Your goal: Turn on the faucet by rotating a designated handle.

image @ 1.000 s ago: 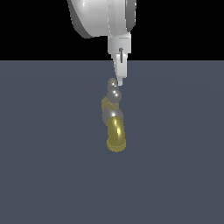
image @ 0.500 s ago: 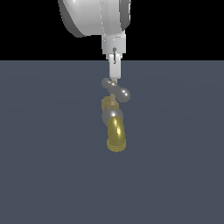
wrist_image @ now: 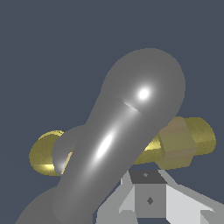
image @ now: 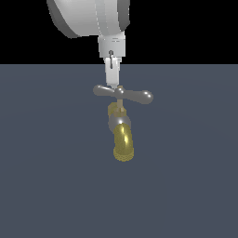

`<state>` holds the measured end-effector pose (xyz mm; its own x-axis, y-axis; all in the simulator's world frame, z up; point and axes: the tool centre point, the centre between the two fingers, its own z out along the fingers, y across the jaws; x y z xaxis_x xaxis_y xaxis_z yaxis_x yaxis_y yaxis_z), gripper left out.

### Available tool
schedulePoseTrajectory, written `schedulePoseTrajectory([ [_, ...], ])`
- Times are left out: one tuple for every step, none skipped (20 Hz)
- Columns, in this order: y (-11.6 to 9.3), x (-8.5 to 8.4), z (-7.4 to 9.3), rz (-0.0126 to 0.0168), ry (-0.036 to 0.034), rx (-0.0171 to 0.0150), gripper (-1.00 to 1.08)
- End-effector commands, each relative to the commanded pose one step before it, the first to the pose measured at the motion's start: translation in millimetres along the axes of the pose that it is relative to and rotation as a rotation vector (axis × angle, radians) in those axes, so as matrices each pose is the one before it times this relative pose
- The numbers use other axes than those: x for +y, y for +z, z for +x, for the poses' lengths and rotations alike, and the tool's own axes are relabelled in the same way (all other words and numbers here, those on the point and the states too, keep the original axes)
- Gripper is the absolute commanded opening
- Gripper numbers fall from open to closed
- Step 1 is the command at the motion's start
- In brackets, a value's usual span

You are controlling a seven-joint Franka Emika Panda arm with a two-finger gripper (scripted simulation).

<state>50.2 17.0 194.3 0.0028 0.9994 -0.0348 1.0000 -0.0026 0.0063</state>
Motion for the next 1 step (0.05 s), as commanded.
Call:
schedulePoseTrajectory([
  [-5.38,-12.99,81.94,0.00437,-0.11192,0.03509,-1.0],
])
